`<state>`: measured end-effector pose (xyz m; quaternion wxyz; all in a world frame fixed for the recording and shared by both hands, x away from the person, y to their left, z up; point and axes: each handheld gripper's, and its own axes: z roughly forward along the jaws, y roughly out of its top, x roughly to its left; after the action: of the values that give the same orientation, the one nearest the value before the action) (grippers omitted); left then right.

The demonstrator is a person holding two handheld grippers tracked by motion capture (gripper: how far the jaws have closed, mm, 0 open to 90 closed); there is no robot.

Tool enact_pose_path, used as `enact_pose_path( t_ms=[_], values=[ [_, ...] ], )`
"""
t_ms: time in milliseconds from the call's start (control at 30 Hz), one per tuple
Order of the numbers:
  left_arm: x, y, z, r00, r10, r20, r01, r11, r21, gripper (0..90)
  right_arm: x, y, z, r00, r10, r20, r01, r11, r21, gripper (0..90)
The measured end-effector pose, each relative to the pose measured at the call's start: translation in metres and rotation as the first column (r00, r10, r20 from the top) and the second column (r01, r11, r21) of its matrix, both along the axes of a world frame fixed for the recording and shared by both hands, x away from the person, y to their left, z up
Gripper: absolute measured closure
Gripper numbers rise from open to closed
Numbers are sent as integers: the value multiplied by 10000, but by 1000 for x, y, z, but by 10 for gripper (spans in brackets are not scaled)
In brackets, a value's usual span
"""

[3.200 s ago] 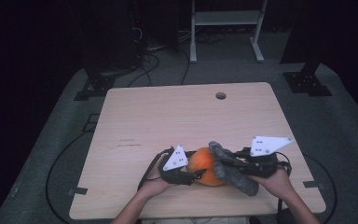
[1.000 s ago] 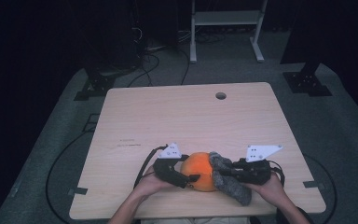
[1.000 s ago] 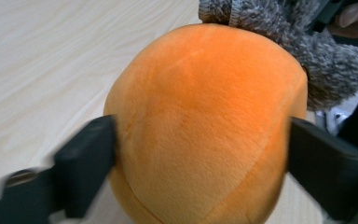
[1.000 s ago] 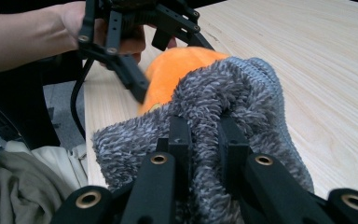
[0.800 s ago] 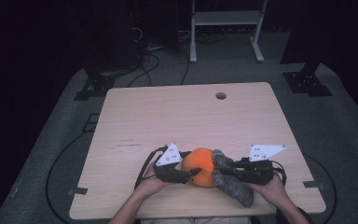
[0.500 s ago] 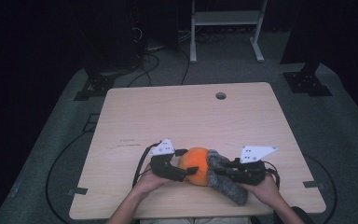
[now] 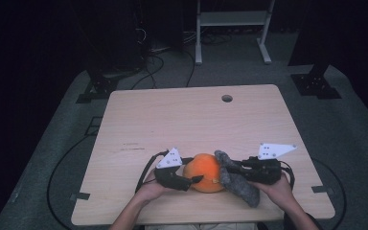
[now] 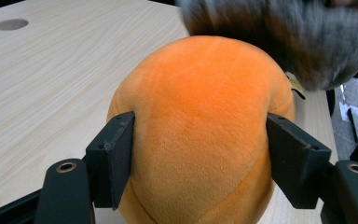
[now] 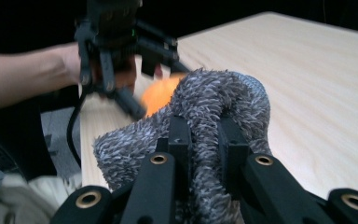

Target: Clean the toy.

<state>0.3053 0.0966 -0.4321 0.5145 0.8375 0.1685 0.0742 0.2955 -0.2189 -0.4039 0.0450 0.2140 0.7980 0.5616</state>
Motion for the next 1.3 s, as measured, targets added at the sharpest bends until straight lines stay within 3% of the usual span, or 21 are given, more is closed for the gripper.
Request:
enact_pose_path(
  t_ms=[100,167,200,300,400,500,533,600,667,733,767,867,1133,1167,1300],
  values=[
    [4,5,3,9972,-254,-701,246,9996,-128,198,5,17,-5,9992,400,-65,-404,9956,-851,783],
    [8,10,3,9917,-229,-1268,152,9980,-614,130,2,22,-13,9958,859,-316,-882,9929,-802,783],
    [10,10,3,9885,-61,-1512,-35,9980,-632,102,-1,24,-14,9944,1013,-294,-1036,9903,-931,783],
    [12,1,-4,9759,-353,-2153,358,9994,-17,67,-13,28,-15,9932,1166,16,-1155,9858,-1218,783],
    [7,1,-2,9883,-208,-1511,213,9998,14,252,-16,25,-14,9947,1028,100,-1006,9860,-1333,783],
    [0,0,6,9998,109,-194,-117,9991,-410,383,-15,21,-5,9960,854,255,-822,9909,-1062,785],
    [-1,-1,10,9991,289,314,-276,9988,-405,394,-15,21,1,9957,807,446,-761,9924,-965,785],
    [-2,-5,12,9911,607,1186,-557,9974,-456,391,-14,24,11,9935,666,920,-581,9940,-924,785],
    [-1,-9,8,9826,735,1708,-729,9973,-102,376,-6,31,14,9926,570,1074,-463,9940,-993,785],
    [3,-8,1,9850,726,1566,-788,9963,338,348,2,38,7,9928,417,1124,-247,9886,-1487,785],
    [5,-2,-3,9885,771,1303,-798,9967,155,338,5,39,3,9930,395,1115,-209,9864,-1631,785],
    [10,7,-8,9949,689,739,-711,9971,278,284,10,35,-14,9953,288,920,-133,9862,-1648,785],
    [11,14,-11,9973,656,327,-668,9971,355,260,8,8,-33,9985,-492,222,526,9782,-2009,785],
    [12,14,-12,9973,671,297,-681,9971,341,260,8,6,-32,9983,-569,142,586,9791,-1949,784],
    [11,11,-12,9977,561,374,-575,9976,386,260,10,10,-20,9992,-380,93,387,9954,-882,784]
  ],
)
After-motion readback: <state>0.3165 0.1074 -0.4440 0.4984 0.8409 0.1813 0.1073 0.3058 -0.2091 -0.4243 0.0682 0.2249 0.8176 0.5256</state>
